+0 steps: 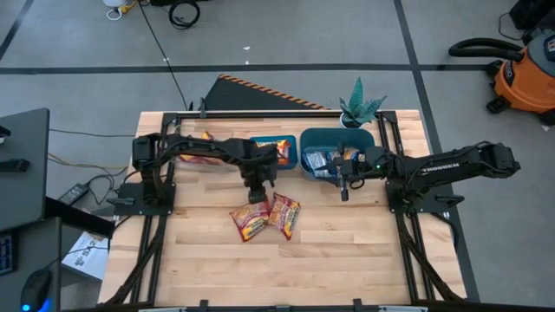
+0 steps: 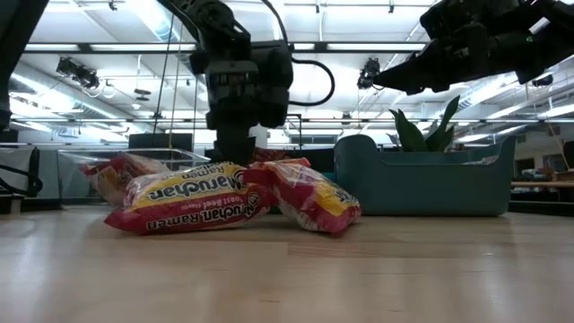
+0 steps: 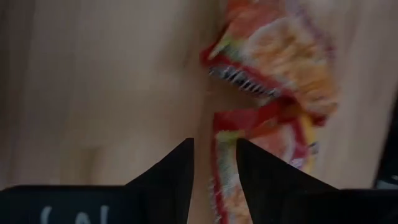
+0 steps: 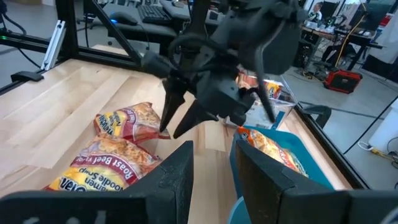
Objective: Sort Maruchan noodles
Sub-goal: Put the red noodle pack into the transparent bin
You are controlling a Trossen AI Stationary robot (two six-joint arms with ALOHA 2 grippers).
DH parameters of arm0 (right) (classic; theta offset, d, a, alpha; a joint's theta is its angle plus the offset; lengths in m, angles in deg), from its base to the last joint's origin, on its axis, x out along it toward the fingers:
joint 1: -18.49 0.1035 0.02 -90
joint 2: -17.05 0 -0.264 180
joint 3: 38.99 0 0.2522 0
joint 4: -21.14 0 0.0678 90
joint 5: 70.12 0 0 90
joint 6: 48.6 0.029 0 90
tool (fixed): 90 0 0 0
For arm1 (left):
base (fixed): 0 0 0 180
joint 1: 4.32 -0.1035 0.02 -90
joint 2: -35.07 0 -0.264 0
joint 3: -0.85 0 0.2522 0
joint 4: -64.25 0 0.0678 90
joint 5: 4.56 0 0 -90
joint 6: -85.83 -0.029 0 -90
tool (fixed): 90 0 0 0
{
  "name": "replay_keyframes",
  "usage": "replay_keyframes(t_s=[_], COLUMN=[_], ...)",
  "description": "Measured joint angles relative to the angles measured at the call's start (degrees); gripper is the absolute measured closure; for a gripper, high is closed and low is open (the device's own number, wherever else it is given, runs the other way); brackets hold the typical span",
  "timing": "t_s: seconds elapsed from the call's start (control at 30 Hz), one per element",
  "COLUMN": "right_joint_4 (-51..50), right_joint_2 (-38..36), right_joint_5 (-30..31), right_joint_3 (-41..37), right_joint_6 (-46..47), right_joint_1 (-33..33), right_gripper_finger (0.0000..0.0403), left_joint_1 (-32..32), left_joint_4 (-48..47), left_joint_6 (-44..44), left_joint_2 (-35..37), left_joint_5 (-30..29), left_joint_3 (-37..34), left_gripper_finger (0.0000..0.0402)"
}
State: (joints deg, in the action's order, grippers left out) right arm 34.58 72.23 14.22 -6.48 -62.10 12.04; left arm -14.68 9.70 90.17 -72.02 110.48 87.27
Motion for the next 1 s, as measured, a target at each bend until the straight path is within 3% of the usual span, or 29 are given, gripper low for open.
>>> replay_keyframes(t_s=[0.23, 0.47, 0.57, 0.73, 1.0], right_joint_4=[-0.7, 0.2, 0.4, 0.7, 0.9], right_joint_2=[0.7, 2.1, 2.1, 2.1, 2.1], right_joint_5=[0.0, 0.0, 0.0, 0.9, 1.5], right_joint_3=[0.0, 0.0, 0.0, 0.0, 0.0], right_joint_6=[2.0, 1.1, 0.3, -0.2, -0.6], right_joint_1=[0.1, 1.4, 1.5, 1.5, 1.5], right_gripper_finger=[0.0279, 0.0279, 0.0279, 0.0279, 0.0279], left_joint_1=[-0.2, 1.7, 2.7, 3.0, 2.7], left_joint_4=[0.7, 0.9, 0.4, -9.0, -28.0], left_joint_6=[-1.8, -3.0, -3.9, -6.2, -6.2], left_joint_2=[0.0, 0.0, 0.1, 1.9, 8.0], left_joint_5=[4.7, 5.3, 4.9, 4.1, -3.3], left_joint_3=[0.0, 0.0, 0.2, 4.2, 9.7], left_gripper_finger=[0.0292, 0.0383, 0.0393, 0.0397, 0.0399])
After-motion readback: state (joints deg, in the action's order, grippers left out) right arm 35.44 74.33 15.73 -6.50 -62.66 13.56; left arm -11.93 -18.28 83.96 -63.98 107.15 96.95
